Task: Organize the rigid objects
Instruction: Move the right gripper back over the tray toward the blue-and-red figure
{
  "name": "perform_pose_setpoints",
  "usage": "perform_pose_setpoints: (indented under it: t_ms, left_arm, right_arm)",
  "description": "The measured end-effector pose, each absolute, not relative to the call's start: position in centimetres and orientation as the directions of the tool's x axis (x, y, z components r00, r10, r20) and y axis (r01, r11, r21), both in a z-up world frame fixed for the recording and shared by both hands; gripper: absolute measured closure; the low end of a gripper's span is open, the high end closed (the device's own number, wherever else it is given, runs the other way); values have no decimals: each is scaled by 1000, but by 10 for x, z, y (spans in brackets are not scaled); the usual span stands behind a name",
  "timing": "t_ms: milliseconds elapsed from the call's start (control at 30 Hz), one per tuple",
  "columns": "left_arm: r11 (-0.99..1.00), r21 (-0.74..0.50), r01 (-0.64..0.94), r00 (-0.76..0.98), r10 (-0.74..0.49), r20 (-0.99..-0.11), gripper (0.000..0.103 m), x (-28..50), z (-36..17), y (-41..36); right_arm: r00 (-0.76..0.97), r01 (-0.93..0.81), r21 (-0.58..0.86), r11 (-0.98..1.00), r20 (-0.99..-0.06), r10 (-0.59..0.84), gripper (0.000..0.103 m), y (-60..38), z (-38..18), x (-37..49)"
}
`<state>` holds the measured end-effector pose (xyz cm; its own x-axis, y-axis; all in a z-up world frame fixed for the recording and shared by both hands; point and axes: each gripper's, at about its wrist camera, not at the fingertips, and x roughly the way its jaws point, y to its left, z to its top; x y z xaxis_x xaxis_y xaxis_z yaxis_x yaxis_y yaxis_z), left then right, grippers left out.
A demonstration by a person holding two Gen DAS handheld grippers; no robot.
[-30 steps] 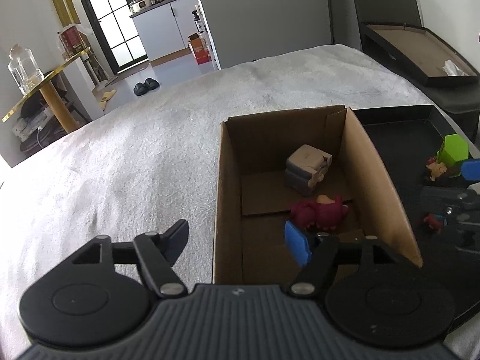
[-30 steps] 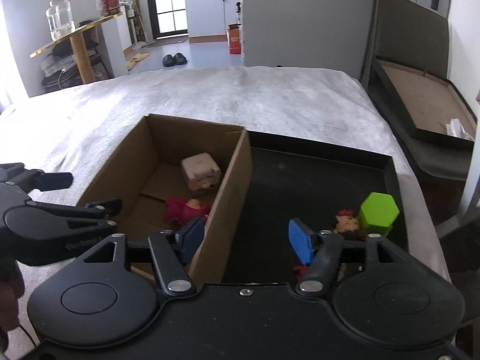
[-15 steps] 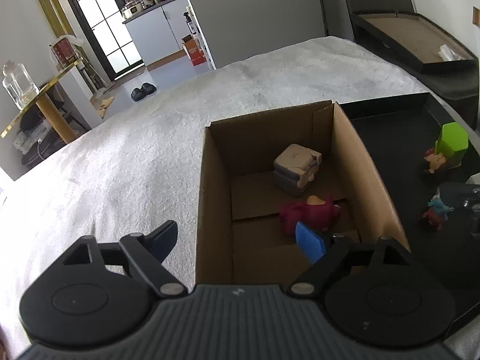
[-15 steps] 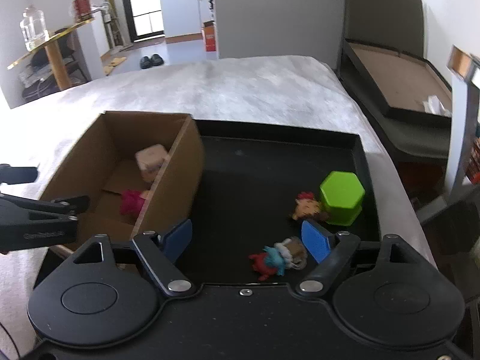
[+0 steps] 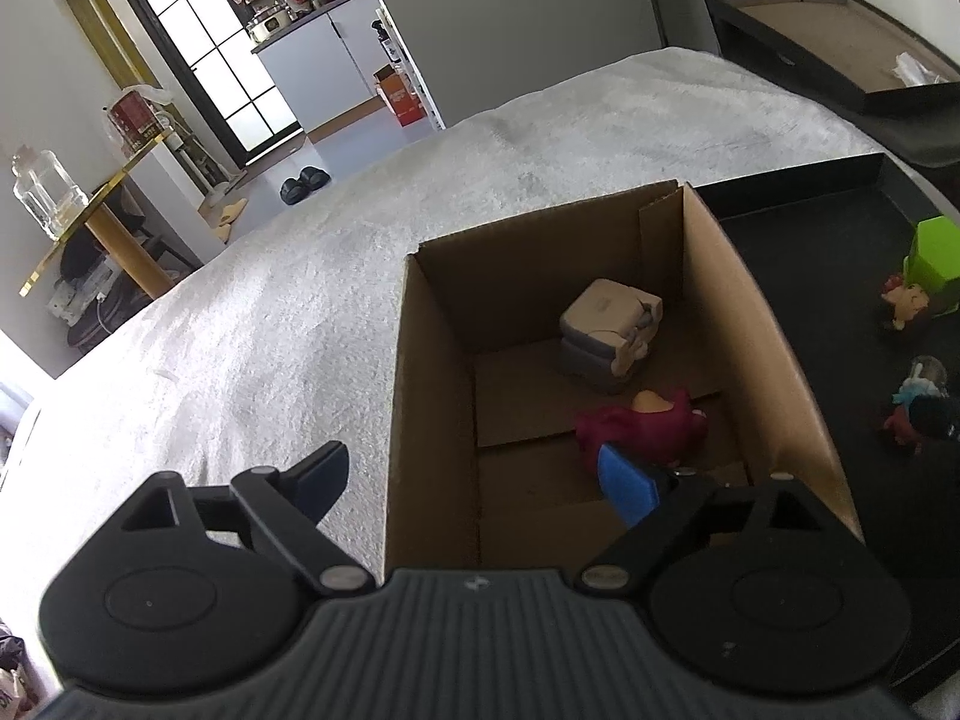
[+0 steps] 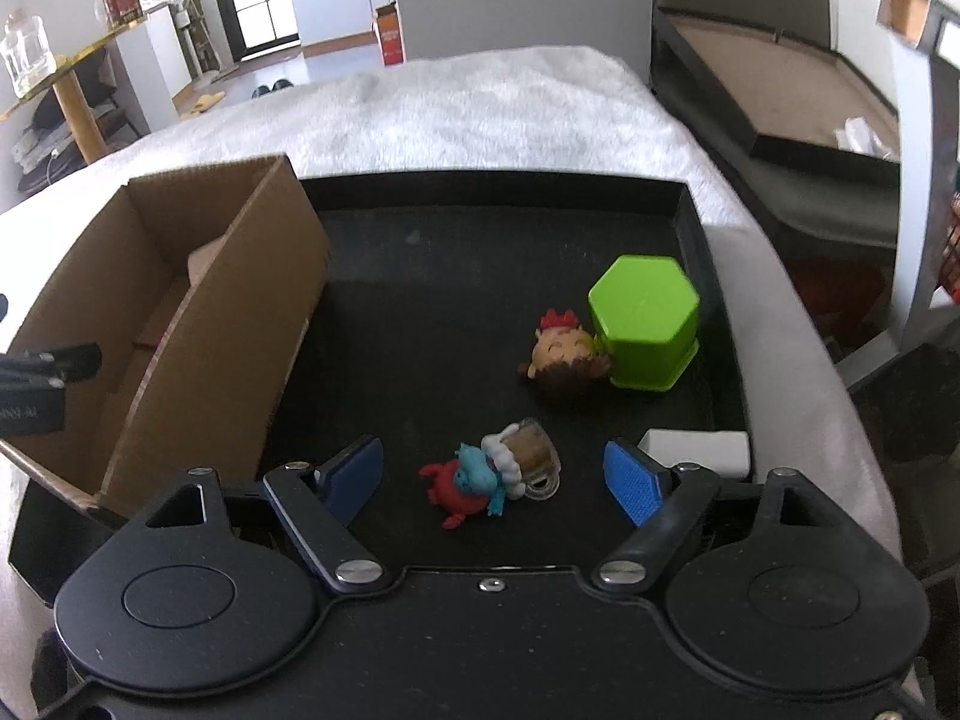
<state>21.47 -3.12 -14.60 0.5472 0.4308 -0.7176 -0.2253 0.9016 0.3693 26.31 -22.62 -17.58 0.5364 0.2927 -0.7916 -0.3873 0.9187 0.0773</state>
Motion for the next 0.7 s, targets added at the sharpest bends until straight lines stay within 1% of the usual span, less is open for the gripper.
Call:
perform_pose_setpoints:
  t_ms: [267, 300, 367, 433, 667, 700]
  left_arm:
    - [891, 399, -218, 543, 450, -709, 13, 221, -149, -31]
    - [889, 400, -222, 545, 453, -705, 13, 221, -149, -31]
    - [887, 402, -228, 547, 458, -700, 13, 222, -148, -30]
    - [885, 403, -234, 551, 462, -695, 13, 223, -148, -29]
    - [884, 405, -234, 549, 464, -695, 13, 226, -150, -28]
    - [884, 403, -235, 549, 463, -696, 13, 226, -150, -28]
  right_arm:
    - [512, -369, 98, 924, -809, 290, 23, -224, -195, 273]
    - [510, -365, 102, 925, -809, 290, 24, -225, -197, 274]
    - [509, -356, 95, 929, -814, 278, 30, -226, -201, 275]
    - [498, -352, 112, 929, -819, 287, 47, -229, -202, 276]
    - [485, -327, 118, 938, -831, 273, 47, -237, -200, 272]
    - [484, -320, 113, 941, -834, 265, 44, -238, -199, 271]
